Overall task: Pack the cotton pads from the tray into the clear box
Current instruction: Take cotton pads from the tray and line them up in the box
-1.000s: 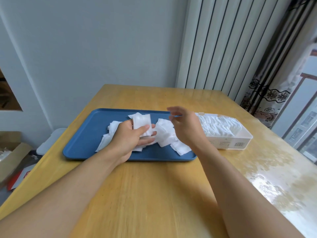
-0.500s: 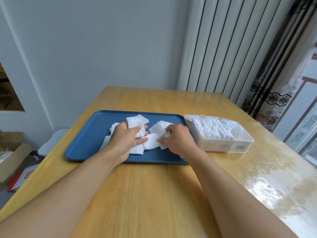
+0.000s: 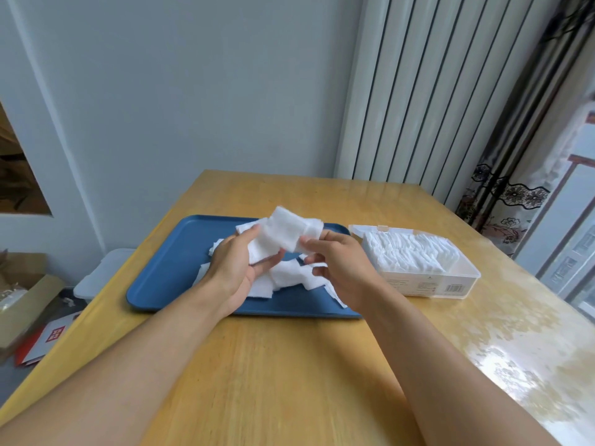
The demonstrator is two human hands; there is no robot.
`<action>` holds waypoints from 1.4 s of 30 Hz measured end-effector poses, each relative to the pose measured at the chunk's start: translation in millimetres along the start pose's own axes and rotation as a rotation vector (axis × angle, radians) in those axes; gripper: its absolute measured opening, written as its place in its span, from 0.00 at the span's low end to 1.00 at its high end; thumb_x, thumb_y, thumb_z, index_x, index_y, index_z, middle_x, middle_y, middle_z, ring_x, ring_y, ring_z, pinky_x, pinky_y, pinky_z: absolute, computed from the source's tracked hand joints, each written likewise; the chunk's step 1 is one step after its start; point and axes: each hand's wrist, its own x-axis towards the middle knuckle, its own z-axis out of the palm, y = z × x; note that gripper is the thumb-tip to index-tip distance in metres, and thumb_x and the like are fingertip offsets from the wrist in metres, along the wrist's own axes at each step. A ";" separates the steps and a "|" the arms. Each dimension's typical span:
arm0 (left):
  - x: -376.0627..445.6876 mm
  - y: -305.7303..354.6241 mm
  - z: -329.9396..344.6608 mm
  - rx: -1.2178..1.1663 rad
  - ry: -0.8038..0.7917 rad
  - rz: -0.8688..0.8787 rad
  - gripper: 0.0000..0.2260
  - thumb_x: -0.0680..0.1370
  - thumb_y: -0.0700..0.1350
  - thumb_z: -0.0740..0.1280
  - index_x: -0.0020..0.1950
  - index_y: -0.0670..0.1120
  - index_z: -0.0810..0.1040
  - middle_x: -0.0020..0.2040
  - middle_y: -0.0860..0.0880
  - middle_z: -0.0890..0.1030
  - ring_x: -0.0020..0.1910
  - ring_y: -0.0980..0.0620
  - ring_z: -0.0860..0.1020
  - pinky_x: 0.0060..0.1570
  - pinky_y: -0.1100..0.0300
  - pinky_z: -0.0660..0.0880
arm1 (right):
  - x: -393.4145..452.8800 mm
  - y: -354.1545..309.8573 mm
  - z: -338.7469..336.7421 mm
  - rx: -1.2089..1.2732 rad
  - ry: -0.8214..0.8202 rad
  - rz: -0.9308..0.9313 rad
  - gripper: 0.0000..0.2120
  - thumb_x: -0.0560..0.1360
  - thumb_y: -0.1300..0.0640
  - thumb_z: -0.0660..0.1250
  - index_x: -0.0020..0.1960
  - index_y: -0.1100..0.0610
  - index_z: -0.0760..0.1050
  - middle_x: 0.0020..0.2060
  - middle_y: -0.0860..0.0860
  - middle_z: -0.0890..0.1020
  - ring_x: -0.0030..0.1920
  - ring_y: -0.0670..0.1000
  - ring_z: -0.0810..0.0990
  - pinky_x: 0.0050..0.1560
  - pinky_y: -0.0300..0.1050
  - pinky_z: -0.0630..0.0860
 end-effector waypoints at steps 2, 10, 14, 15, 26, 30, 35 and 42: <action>-1.2 0.4 1.4 0.025 -0.026 0.032 0.12 0.82 0.44 0.67 0.61 0.37 0.79 0.55 0.40 0.85 0.53 0.44 0.86 0.53 0.52 0.83 | 0.0 5.3 4.9 -0.054 -0.028 0.019 0.03 0.77 0.60 0.71 0.49 0.58 0.82 0.40 0.50 0.82 0.37 0.48 0.76 0.39 0.42 0.71; 2.1 -5.8 -0.4 0.139 0.038 0.114 0.10 0.81 0.37 0.68 0.62 0.36 0.80 0.56 0.39 0.85 0.56 0.42 0.84 0.49 0.52 0.84 | 3.9 11.4 4.4 -0.077 0.146 -0.113 0.05 0.79 0.55 0.71 0.46 0.55 0.81 0.37 0.49 0.85 0.35 0.47 0.81 0.41 0.45 0.74; 5.6 -7.0 -3.2 0.115 0.107 0.140 0.08 0.83 0.38 0.65 0.61 0.38 0.79 0.57 0.41 0.85 0.58 0.44 0.83 0.54 0.52 0.83 | 3.3 8.1 3.7 0.049 0.216 -0.154 0.03 0.80 0.57 0.69 0.52 0.56 0.78 0.38 0.46 0.84 0.35 0.45 0.81 0.35 0.38 0.74; 6.4 -7.6 -3.2 0.120 0.107 0.136 0.08 0.84 0.39 0.64 0.61 0.39 0.79 0.58 0.41 0.84 0.59 0.45 0.83 0.54 0.53 0.82 | 1.5 6.8 5.4 0.091 0.167 -0.137 0.04 0.80 0.57 0.70 0.52 0.57 0.78 0.39 0.47 0.83 0.36 0.47 0.80 0.35 0.38 0.74; 10.6 -12.9 -4.1 0.247 0.173 0.215 0.07 0.83 0.38 0.66 0.60 0.42 0.81 0.56 0.44 0.85 0.57 0.47 0.84 0.43 0.61 0.83 | -2.6 3.2 10.7 0.182 0.133 -0.157 0.05 0.78 0.56 0.71 0.47 0.53 0.75 0.32 0.46 0.78 0.34 0.47 0.75 0.33 0.39 0.69; 6.3 -12.7 -3.1 0.224 0.056 0.180 0.08 0.82 0.39 0.67 0.61 0.41 0.81 0.57 0.43 0.85 0.58 0.45 0.84 0.50 0.55 0.83 | -4.4 7.9 16.5 0.130 0.071 -0.076 0.07 0.78 0.56 0.72 0.47 0.55 0.73 0.30 0.48 0.79 0.34 0.48 0.76 0.34 0.42 0.67; -5.5 -7.5 6.0 0.042 -0.051 0.108 0.12 0.85 0.43 0.62 0.63 0.38 0.78 0.58 0.40 0.85 0.55 0.46 0.85 0.54 0.52 0.83 | -4.5 11.9 17.6 0.119 0.076 -0.005 0.09 0.77 0.55 0.72 0.48 0.56 0.73 0.34 0.50 0.79 0.31 0.46 0.76 0.32 0.42 0.67; -9.8 -2.9 7.2 -0.039 -0.056 0.060 0.12 0.84 0.46 0.65 0.60 0.38 0.80 0.51 0.43 0.87 0.53 0.46 0.86 0.52 0.53 0.84 | -6.0 10.2 14.8 0.075 0.048 -0.068 0.08 0.78 0.58 0.72 0.48 0.56 0.72 0.32 0.47 0.80 0.33 0.45 0.77 0.32 0.40 0.68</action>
